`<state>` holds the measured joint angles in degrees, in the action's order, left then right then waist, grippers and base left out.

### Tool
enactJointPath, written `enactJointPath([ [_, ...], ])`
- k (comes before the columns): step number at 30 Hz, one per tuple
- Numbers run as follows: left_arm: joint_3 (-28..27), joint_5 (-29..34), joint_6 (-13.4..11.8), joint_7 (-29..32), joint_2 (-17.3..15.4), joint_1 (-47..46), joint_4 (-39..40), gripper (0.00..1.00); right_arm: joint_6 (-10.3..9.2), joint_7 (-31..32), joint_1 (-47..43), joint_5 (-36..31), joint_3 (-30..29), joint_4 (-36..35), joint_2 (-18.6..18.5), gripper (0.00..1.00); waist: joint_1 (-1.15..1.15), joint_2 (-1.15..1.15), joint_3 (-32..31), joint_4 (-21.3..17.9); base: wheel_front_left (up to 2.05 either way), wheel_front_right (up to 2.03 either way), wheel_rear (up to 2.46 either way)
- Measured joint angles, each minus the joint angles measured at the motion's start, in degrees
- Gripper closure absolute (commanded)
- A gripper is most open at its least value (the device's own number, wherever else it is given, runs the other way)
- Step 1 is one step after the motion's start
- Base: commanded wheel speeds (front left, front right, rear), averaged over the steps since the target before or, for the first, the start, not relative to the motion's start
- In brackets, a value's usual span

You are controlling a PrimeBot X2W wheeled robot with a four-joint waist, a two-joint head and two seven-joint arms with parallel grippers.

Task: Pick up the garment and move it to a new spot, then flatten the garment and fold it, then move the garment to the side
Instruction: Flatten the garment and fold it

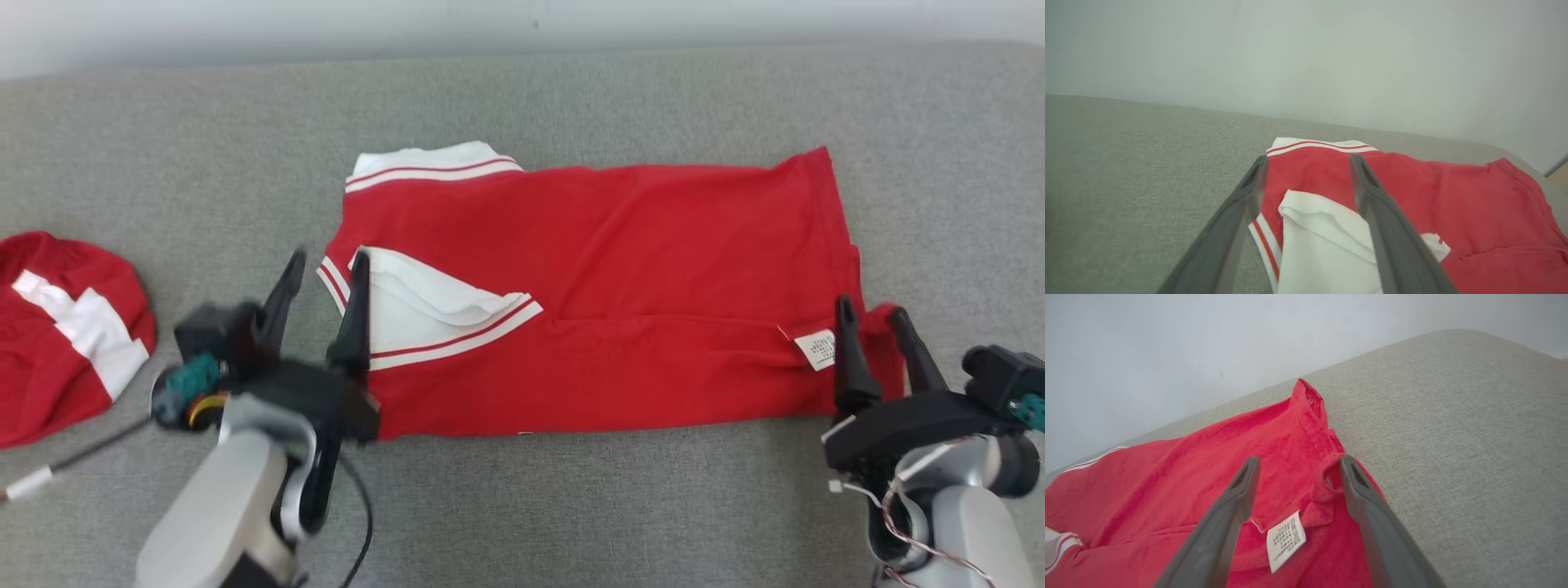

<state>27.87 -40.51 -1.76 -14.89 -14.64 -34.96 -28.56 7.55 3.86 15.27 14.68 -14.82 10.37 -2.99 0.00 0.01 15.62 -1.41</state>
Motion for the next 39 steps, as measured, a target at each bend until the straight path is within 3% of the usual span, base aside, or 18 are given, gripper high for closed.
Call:
enactJointPath([
  [4,1.6,2.6,-2.3,0.1,-1.7,4.6,1.0,0.0,0.0,3.4,-3.1,0.4,-2.1,-3.2,-0.1,0.0,0.0,0.0,-1.8,0.2,0.0,0.0,0.0],
  [13,5.9,5.3,-6.7,7.1,-3.4,10.4,3.9,0.0,0.0,12.5,-8.6,-1.7,-5.7,-9.6,0.0,0.0,-0.01,0.0,-4.5,0.3,0.0,0.0,0.0],
  [23,6.5,6.1,-13.4,14.7,-4.2,11.2,3.5,0.0,0.0,20.6,-8.1,-5.4,-4.6,-8.6,0.0,0.0,-0.01,0.0,-3.6,-0.7,0.0,0.0,0.0],
  [31,6.0,5.1,-14.9,16.6,-3.7,11.4,3.2,0.0,0.0,24.0,-4.5,-7.5,-5.3,-3.6,0.0,0.0,-0.01,0.0,-1.4,-0.5,0.0,0.0,0.0],
  [32,6.0,5.0,-14.9,16.7,-3.7,11.4,3.2,0.07,0.0,24.3,-4.1,-8.2,-5.4,-2.9,0.0,0.0,-0.01,0.0,-1.1,-0.4,0.0,0.0,0.0],
  [34,5.9,4.8,-15.1,17.0,-3.6,11.1,3.2,0.73,0.0,25.0,-3.3,-8.4,-5.5,-1.8,0.0,0.0,-0.01,0.0,-0.6,-0.2,0.0,0.0,0.0],
  [35,5.9,4.7,-15.1,17.0,-3.6,11.0,3.3,0.93,0.0,25.2,-2.8,-8.5,-5.5,-1.4,0.0,0.0,-0.01,0.0,-0.3,0.0,0.0,0.0,0.0],
  [36,5.8,4.7,-15.1,17.0,-3.6,11.0,3.4,1.0,0.0,25.2,-2.3,-8.5,-5.4,-1.1,0.0,0.0,-0.01,-0.01,-0.1,0.1,0.0,0.0,0.0],
  [39,5.8,4.5,-14.8,17.2,-3.7,10.9,3.5,1.0,0.0,25.6,-0.9,-8.6,-5.2,0.4,-0.1,0.0,-0.01,-0.01,0.6,0.5,0.0,0.0,0.0],
])
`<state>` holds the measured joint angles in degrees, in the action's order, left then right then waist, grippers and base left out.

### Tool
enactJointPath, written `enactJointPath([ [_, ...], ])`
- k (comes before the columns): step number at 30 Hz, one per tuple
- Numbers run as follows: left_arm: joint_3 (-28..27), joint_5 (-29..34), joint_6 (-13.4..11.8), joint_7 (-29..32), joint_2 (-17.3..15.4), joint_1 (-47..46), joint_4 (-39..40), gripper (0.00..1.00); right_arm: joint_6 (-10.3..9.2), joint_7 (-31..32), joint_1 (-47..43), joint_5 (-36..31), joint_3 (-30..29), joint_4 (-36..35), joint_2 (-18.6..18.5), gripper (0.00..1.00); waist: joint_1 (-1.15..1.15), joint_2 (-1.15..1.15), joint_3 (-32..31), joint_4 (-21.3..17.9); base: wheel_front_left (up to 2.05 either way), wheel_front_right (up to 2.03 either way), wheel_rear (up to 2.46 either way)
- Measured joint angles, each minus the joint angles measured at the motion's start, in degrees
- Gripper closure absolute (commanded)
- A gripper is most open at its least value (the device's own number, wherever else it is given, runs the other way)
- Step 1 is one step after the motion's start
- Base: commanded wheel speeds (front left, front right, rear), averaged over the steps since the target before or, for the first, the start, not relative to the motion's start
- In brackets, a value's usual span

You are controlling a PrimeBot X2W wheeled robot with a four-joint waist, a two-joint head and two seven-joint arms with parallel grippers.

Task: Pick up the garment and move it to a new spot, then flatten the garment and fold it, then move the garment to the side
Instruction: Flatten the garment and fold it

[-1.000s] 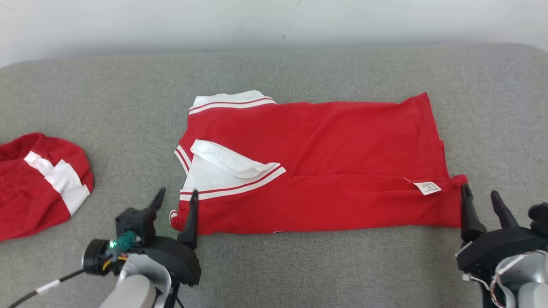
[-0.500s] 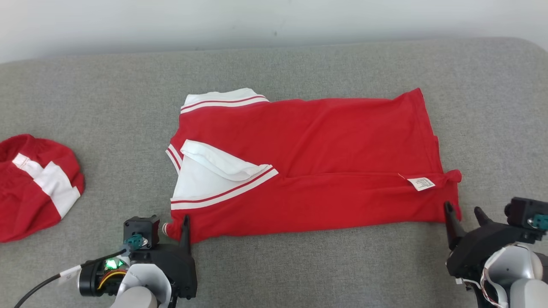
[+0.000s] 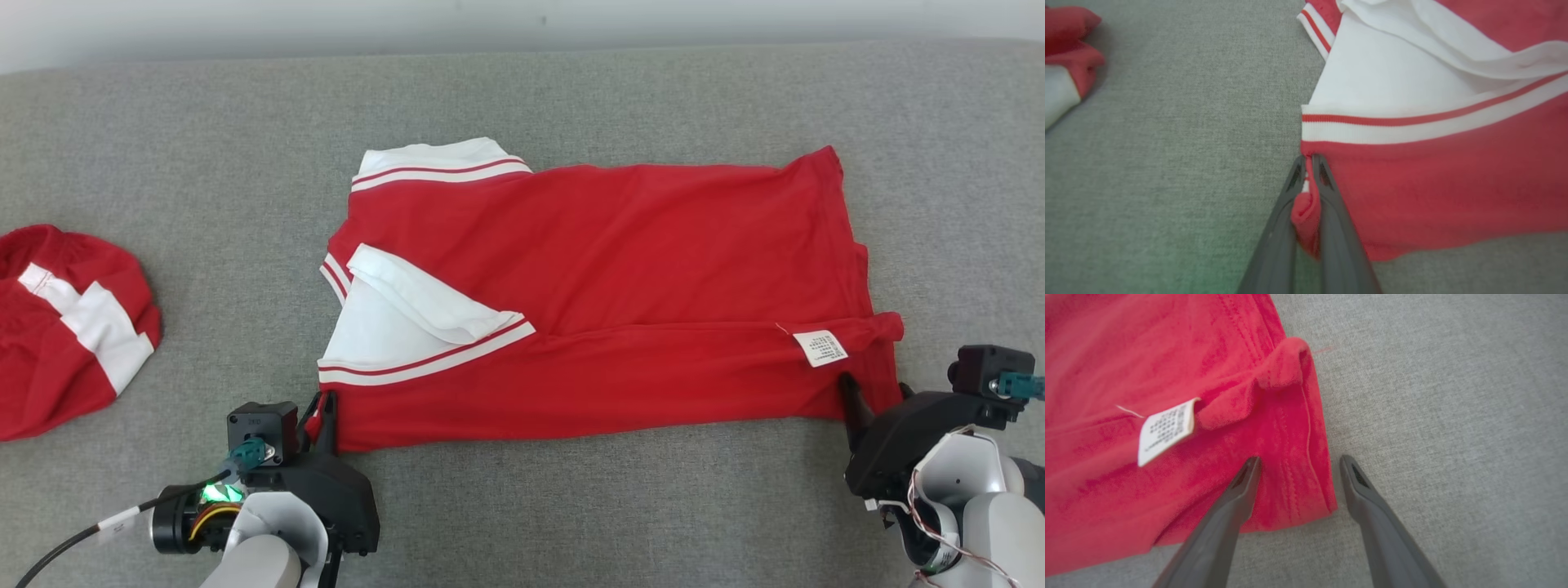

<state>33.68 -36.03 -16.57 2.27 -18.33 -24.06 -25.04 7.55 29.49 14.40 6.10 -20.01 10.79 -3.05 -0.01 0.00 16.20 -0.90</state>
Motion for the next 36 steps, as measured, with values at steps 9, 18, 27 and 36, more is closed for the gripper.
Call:
enactJointPath([
  [9,0.2,-1.4,1.5,-0.6,0.3,-0.3,0.3,1.0,0.0,1.5,1.0,1.9,1.2,0.3,-0.2,1.0,0.01,0.0,0.3,0.8,0.0,0.0,0.0],
  [18,1.0,-1.9,1.3,-0.7,-1.0,4.7,5.2,1.0,0.0,2.4,-7.2,5.4,-1.4,-8.3,0.1,1.0,0.02,0.01,-2.6,0.3,0.0,0.0,0.0],
  [27,1.7,-2.9,-2.4,1.9,-3.9,13.9,14.7,1.0,0.0,4.8,-15.8,11.2,-3.4,-13.0,0.2,1.0,0.01,0.0,-5.6,-0.4,0.0,0.0,0.0],
  [36,2.1,-4.0,-5.6,4.2,-5.1,20.3,20.1,1.0,0.0,3.9,-19.2,12.9,-3.6,-10.2,0.2,1.0,0.01,0.0,-6.4,0.1,0.0,0.0,0.0],
])
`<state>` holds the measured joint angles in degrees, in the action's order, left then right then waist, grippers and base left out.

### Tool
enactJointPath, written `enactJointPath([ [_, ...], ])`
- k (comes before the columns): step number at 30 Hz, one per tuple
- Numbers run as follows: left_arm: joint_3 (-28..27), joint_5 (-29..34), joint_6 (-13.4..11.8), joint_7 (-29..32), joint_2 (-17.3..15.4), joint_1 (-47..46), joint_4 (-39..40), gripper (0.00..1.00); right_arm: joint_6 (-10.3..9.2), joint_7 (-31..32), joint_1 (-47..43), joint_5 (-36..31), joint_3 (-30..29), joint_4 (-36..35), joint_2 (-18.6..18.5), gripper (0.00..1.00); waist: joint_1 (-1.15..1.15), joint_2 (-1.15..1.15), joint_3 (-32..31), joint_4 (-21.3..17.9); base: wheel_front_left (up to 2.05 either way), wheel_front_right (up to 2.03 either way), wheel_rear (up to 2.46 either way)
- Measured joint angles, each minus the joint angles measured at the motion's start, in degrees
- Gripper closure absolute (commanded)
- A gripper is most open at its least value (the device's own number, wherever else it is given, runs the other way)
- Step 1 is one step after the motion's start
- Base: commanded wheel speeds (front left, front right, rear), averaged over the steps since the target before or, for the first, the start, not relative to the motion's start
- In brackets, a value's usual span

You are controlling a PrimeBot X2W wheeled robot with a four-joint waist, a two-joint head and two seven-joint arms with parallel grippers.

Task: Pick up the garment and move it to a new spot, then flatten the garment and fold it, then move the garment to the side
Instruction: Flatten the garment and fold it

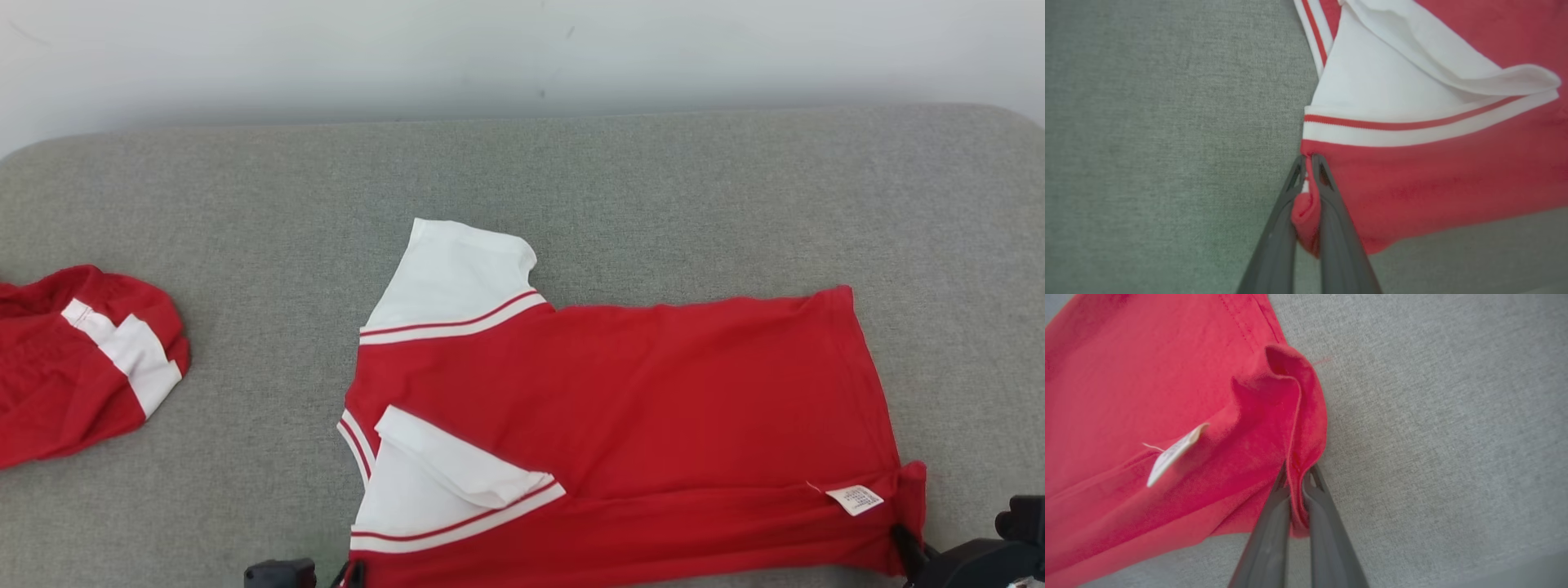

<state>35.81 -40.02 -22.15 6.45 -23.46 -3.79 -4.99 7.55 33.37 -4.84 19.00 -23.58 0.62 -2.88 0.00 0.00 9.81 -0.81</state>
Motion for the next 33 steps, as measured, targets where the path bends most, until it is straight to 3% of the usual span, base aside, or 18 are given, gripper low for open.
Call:
enactJointPath([
  [5,0.3,-0.5,-0.3,-0.3,-0.4,1.3,0.4,1.0,0.0,-0.7,-1.1,0.2,-0.3,1.2,0.0,0.99,0.0,0.0,-0.6,0.1,0.0,0.0,0.0],
  [6,0.3,-0.2,-0.3,-0.8,-0.5,1.2,0.4,0.64,0.0,-1.2,-1.2,0.2,-0.3,1.3,0.0,0.51,0.0,0.0,-0.7,0.0,0.0,0.0,0.0],
  [7,0.3,0.2,-0.3,-1.1,-0.5,1.2,0.4,0.0,0.0,-1.5,-1.1,0.4,-0.3,1.4,0.0,0.0,0.0,0.0,-0.8,0.0,0.0,0.0,0.0],
  [14,-0.9,0.7,-2.1,-1.9,-1.2,1.0,0.8,0.0,0.0,-0.5,-1.1,-0.4,-0.9,-1.4,0.0,0.0,0.0,0.0,-1.7,-0.6,0.0,0.0,0.0],
  [19,-2.8,1.5,-1.8,-3.6,-3.2,-1.5,1.6,0.0,0.0,1.3,1.0,-2.8,-1.0,-6.7,-0.1,0.0,0.0,0.0,-2.0,-0.8,0.0,0.0,0.0],
  [28,-3.5,3.4,2.2,-3.8,-3.9,-14.0,-1.5,0.0,0.0,5.7,10.3,-8.1,4.6,-9.6,-0.6,0.0,0.0,0.0,-0.7,-1.2,0.0,0.0,0.0],
  [33,-3.3,3.7,7.0,-2.7,-2.5,-24.2,-7.1,0.0,0.0,7.1,18.5,-10.1,7.5,-5.8,-3.3,0.0,0.0,0.0,1.8,-1.7,0.0,0.0,0.0],
])
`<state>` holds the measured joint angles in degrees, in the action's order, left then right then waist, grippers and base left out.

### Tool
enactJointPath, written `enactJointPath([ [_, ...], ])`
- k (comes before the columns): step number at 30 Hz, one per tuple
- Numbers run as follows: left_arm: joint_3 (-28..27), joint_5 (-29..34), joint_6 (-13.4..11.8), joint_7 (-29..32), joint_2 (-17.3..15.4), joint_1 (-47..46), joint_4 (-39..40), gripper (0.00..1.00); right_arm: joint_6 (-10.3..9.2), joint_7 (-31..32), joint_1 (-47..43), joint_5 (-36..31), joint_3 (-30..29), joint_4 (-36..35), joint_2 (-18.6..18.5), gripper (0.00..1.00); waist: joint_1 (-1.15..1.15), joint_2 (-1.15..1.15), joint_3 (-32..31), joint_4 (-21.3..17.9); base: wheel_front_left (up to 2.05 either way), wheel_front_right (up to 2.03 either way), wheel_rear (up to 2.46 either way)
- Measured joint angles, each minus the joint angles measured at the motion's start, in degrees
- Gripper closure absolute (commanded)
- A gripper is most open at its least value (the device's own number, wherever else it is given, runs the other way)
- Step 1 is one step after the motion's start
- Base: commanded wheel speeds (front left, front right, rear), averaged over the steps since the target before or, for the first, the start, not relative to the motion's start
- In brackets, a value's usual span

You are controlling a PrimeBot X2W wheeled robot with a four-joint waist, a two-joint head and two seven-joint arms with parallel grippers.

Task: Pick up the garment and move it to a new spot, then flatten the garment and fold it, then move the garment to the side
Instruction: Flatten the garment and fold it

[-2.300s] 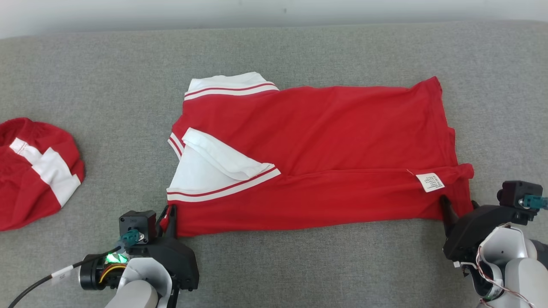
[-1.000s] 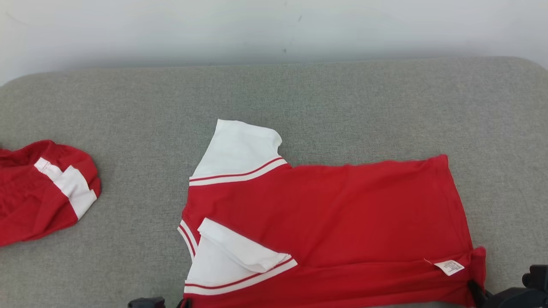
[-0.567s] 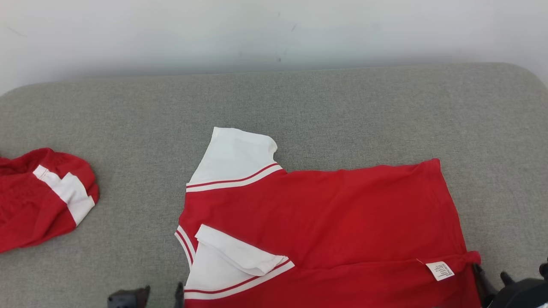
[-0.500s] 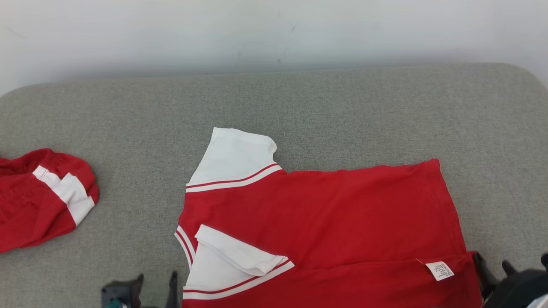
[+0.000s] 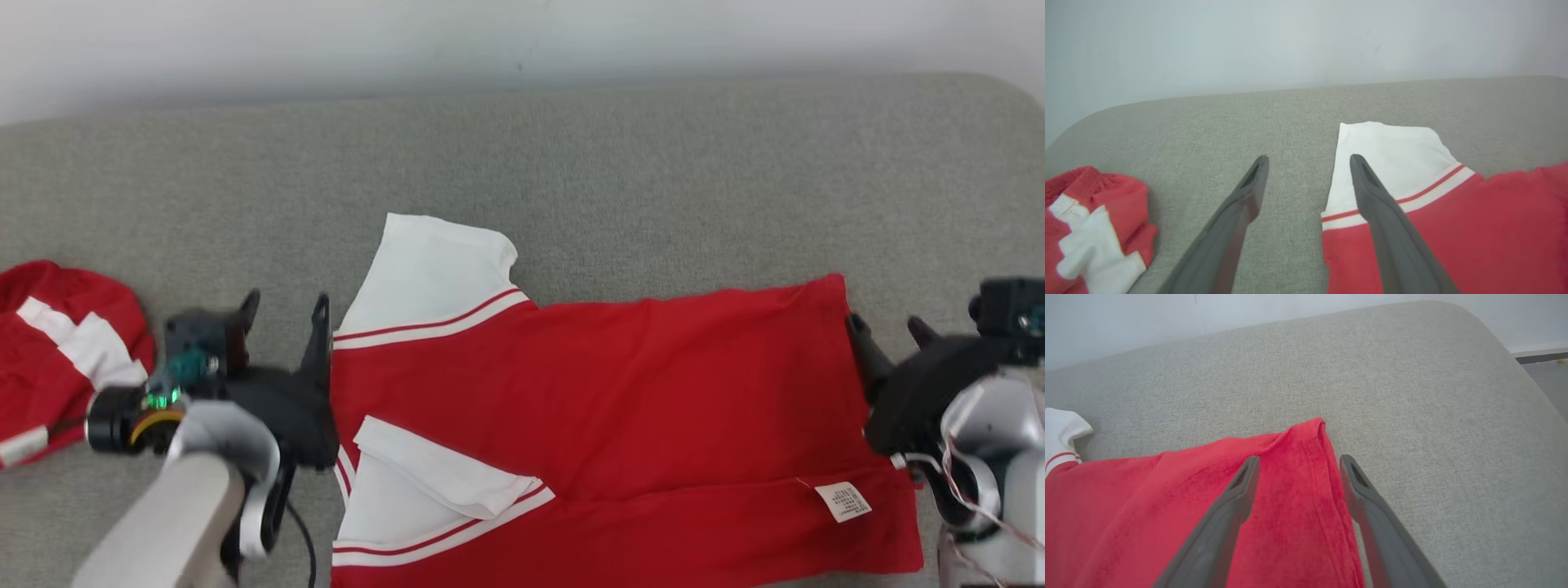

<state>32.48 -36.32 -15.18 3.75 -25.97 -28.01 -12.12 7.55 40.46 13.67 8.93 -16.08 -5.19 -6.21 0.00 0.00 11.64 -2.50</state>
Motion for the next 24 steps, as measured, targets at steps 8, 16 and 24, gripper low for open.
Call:
enactJointPath([
  [8,0.3,-0.9,6.6,2.7,1.9,-15.0,-11.5,0.0,0.0,-0.6,12.0,-0.6,4.8,8.2,-1.8,0.0,0.01,0.0,5.9,-1.6,0.0,0.0,0.0],
  [16,1.7,-0.9,11.8,5.9,2.3,-23.8,-19.6,0.0,0.0,-3.2,16.5,-0.4,7.8,12.5,-1.8,0.0,0.01,0.01,11.8,-4.1,0.0,0.0,0.0],
  [24,2.1,-0.9,13.2,6.4,2.2,-26.4,-23.4,0.0,0.0,-4.7,17.0,0.2,8.8,14.3,-1.8,0.0,0.01,0.01,14.5,-6.4,0.0,0.0,0.0],
])
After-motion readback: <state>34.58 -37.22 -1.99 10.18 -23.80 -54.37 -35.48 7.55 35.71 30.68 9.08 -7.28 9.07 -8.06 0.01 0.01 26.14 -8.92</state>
